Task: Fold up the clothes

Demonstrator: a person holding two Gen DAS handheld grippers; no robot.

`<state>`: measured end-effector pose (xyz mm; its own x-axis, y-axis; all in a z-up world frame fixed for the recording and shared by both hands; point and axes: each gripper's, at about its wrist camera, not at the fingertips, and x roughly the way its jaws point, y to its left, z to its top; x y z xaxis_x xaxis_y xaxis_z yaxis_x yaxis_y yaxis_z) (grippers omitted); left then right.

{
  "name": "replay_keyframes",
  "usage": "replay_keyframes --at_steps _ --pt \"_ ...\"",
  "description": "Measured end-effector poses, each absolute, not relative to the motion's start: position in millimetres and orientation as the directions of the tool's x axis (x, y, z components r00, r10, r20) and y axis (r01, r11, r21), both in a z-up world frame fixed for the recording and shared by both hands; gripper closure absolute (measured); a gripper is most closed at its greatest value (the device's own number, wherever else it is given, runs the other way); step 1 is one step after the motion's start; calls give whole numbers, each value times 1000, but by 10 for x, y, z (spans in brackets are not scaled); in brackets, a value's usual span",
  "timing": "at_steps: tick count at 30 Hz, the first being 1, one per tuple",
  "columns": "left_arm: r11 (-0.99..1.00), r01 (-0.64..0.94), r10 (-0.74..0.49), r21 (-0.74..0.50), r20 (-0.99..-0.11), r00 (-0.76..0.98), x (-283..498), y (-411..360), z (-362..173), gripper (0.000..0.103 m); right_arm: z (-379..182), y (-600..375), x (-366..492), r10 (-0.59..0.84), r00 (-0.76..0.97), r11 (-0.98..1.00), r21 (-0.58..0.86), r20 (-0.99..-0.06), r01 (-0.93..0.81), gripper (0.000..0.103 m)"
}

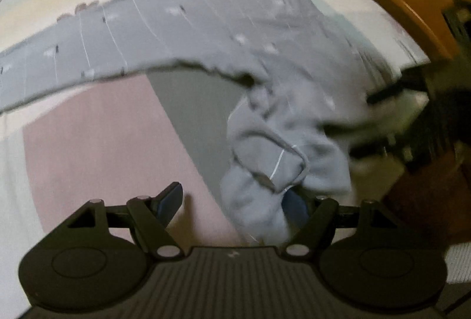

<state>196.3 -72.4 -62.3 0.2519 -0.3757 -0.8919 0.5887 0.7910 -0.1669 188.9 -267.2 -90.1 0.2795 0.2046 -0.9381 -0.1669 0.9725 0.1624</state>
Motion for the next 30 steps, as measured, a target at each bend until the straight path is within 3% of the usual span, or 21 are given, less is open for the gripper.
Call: replay_keyframes --at_steps 17,30 --pt "755 648 -396 -105 -860 322 2815 -1093 -781 28 -776 -2628 1938 237 330 966 185 -914 -181 0" --pt "776 612 -381 -151 -886 264 2742 -869 -588 28 -667 -2561 2009 247 372 959 170 -895 -227 0"
